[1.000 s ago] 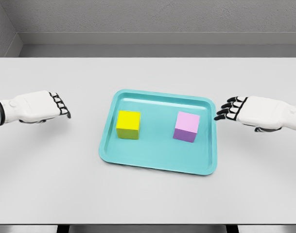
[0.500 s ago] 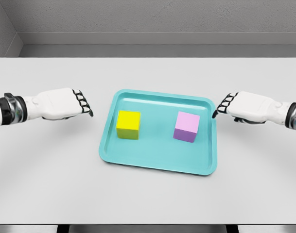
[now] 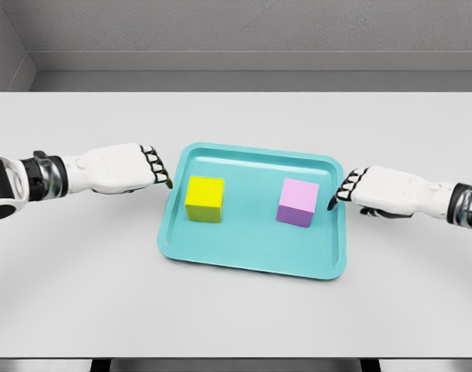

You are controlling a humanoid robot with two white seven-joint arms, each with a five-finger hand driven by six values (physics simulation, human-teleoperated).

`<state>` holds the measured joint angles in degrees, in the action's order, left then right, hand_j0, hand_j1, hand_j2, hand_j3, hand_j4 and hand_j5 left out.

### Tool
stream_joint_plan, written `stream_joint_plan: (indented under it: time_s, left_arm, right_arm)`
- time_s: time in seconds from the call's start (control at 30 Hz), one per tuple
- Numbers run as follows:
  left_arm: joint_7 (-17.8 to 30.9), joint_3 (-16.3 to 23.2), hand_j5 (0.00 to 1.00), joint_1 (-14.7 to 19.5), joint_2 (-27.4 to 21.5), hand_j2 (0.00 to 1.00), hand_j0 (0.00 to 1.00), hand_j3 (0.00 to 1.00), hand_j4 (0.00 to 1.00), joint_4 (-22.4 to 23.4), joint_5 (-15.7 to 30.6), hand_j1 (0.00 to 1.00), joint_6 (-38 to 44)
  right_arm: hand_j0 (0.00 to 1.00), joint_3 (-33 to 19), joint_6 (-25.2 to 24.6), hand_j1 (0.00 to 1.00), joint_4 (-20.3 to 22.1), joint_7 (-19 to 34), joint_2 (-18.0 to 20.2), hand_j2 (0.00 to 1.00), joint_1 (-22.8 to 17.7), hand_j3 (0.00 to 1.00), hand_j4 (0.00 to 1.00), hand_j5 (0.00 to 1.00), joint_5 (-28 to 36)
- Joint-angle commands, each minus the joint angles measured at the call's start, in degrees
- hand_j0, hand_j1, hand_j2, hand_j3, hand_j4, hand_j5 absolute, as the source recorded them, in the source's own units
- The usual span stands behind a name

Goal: Push two cubes

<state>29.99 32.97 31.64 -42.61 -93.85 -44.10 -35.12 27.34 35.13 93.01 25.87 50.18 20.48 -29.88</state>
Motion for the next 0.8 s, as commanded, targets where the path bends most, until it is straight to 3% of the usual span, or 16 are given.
stream_joint_plan:
  time_s: [0.0, 0.77]
  left_arm:
    - [0.0, 0.0, 0.75, 0.0, 0.7, 0.75, 0.75, 0.75, 0.75, 0.0, 0.2, 0.75, 0.1]
    - [0.1, 0.9, 0.75, -0.5, 3.4, 0.75, 0.75, 0.75, 0.75, -1.2, 0.2, 0.75, 0.1]
  right_arm:
    - [0.68, 0.4, -0.1, 0.68, 1.9, 0.2, 0.3, 0.68, 0.0, 0.68, 0.68, 0.68, 0.3]
    - [0.68, 2.7, -0.1, 0.68, -0.2, 0.6, -4.1, 0.68, 1.8, 0.68, 0.68, 0.68, -5.7]
